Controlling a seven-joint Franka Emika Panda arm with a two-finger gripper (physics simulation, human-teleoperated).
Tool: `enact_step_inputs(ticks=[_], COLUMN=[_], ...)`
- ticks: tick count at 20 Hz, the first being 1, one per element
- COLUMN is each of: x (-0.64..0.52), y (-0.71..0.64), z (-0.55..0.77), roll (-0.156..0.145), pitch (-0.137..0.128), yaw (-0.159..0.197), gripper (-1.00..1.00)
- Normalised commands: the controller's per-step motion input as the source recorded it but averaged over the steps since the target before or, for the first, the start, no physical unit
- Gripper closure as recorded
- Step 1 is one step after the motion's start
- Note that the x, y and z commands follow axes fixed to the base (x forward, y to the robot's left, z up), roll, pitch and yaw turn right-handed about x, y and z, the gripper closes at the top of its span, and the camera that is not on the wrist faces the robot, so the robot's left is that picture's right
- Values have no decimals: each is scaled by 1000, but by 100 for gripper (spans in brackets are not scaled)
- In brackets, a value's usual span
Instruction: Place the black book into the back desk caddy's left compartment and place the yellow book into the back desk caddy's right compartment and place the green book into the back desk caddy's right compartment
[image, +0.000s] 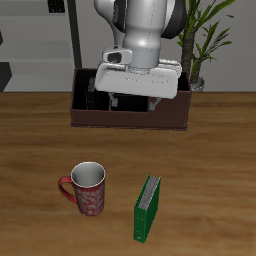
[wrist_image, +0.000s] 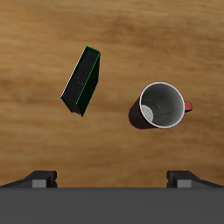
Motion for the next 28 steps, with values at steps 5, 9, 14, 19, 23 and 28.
enact_step_inputs(ticks=[5, 9, 14, 19, 23, 28], x=[392, 210, 415, 190, 346, 178], y=[382, 114, 174, -86, -339, -186], z=[-55, 86, 130, 104, -80, -146], roll=[28, 12, 41, -21, -85, -44], pitch=[21, -13, -30, -67, -14, 3], yaw=[-1, -48, -8, 5, -50, -38], gripper=[-100, -100, -100, -100, -100, -100])
